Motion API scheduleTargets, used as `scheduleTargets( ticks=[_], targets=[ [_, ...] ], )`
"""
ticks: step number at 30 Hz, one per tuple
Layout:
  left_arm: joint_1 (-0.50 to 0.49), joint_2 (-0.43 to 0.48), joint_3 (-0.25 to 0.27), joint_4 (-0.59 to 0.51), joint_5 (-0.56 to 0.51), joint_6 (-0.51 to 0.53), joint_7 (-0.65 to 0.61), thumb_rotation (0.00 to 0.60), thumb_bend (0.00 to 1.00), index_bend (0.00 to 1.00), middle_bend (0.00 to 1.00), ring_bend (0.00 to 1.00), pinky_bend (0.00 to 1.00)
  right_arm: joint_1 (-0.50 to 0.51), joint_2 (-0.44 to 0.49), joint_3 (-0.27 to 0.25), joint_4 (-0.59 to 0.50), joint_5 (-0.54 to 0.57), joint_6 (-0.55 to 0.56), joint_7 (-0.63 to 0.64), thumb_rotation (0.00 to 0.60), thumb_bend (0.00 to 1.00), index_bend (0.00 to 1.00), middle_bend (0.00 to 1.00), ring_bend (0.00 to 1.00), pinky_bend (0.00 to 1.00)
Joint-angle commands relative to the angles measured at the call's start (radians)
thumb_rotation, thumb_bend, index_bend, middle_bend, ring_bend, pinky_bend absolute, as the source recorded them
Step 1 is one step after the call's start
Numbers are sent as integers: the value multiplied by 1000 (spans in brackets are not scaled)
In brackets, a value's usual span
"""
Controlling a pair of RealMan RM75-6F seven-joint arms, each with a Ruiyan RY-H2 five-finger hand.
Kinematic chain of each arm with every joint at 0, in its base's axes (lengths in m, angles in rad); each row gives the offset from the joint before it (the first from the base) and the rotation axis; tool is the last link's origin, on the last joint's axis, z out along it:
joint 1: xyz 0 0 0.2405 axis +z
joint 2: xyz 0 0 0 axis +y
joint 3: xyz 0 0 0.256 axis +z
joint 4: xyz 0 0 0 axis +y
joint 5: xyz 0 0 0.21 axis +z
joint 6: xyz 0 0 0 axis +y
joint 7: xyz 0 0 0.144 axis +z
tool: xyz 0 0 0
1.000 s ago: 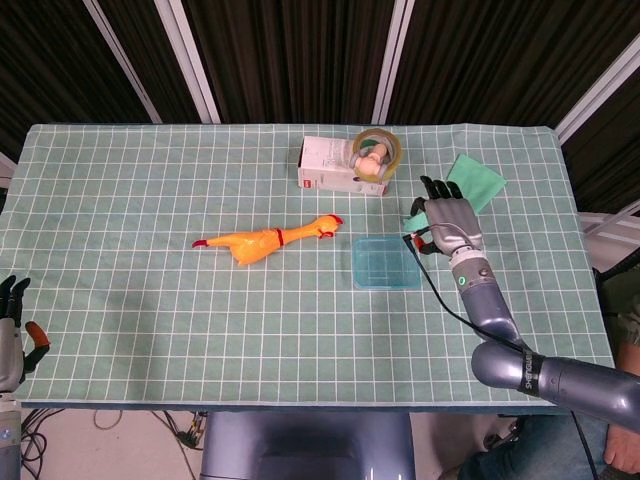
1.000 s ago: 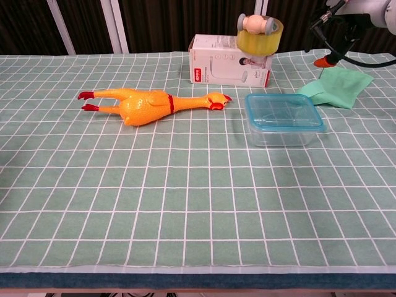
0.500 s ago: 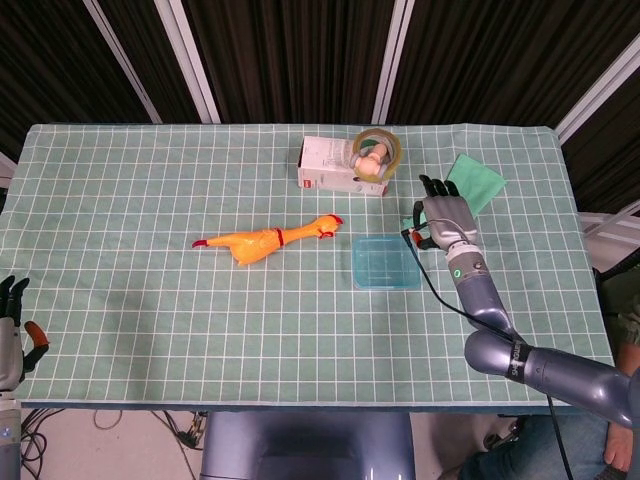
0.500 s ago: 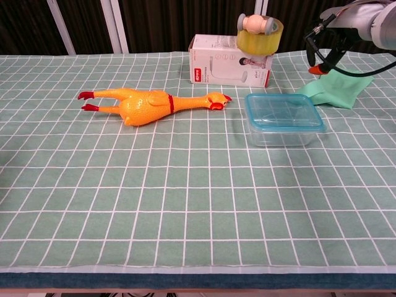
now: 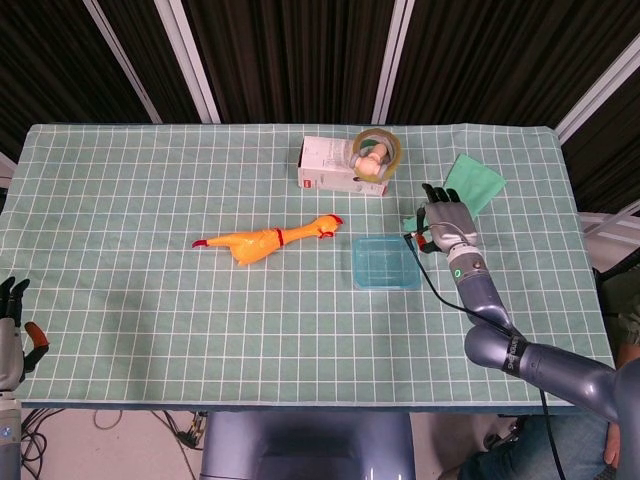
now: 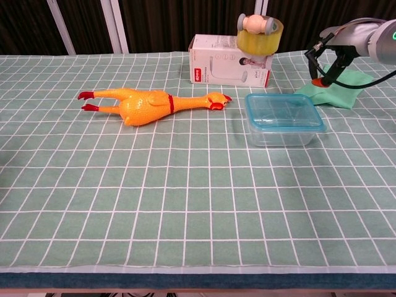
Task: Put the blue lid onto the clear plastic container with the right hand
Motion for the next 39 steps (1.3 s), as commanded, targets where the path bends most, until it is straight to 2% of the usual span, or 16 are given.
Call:
scheduleTargets(
  ticks=[1, 18, 29, 39],
  targets=[
    [0, 0, 0, 0, -1, 0, 0, 600, 770, 97, 0, 0, 0, -1, -15, -3, 20, 0, -12, 4, 600, 538, 590, 0, 0, 0],
    [-4, 2, -1, 2, -13, -7, -3, 600, 770, 97, 0, 0, 0, 5, -75, 25, 63, -43, -20, 35, 600, 538, 589, 0, 0, 0],
    [-4, 5, -3, 2, -15, -4, -8, 600, 770, 97, 0, 0, 0, 20, -122, 10, 135, -6, -65, 7, 600, 538, 589, 0, 0, 0],
    [-5, 4, -1, 1, -13, -2, -7, 600, 770, 97, 0, 0, 0, 27, -127, -14, 131, 25, -93, -27, 600, 538, 589, 0, 0, 0]
  ],
)
